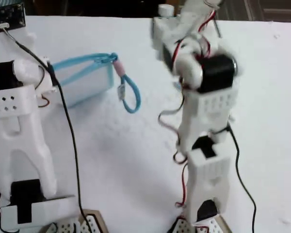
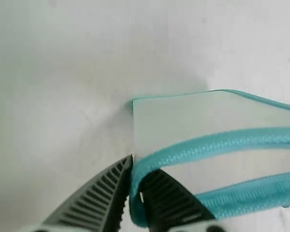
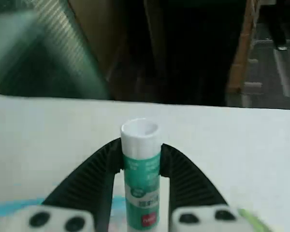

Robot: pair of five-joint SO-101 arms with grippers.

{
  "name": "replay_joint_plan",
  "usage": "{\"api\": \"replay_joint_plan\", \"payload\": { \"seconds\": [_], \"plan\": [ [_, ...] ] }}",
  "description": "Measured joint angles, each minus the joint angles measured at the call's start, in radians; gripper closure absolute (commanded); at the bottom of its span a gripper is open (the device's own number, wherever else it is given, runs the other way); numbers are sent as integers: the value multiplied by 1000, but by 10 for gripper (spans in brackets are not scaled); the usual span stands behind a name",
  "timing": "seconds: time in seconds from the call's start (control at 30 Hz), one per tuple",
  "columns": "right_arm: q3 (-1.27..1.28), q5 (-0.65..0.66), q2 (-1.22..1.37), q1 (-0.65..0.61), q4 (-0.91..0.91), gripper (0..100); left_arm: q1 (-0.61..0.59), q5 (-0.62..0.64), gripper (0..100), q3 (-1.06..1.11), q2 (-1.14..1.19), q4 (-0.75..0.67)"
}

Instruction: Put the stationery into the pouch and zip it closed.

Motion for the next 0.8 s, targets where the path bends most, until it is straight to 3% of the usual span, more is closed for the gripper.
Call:
{"api": "replay_joint_plan", "payload": {
  "seconds": [0.13, 0.37, 0.53, 0.7, 0.8],
  "plan": [
    [-2, -161, -64, -100, -43, 981, 0, 0, 980, 0, 0, 0],
    [-8, -184, -77, -253, -157, 981, 0, 0, 979, 0, 0, 0],
    [-9, -74, -80, -325, -189, 981, 0, 0, 979, 0, 3, 0],
    [-8, 58, -175, -384, 8, 982, 0, 0, 979, 0, 3, 0],
    [21, 155, -288, -374, 18, 982, 0, 0, 979, 0, 3, 0]
  ]
}}
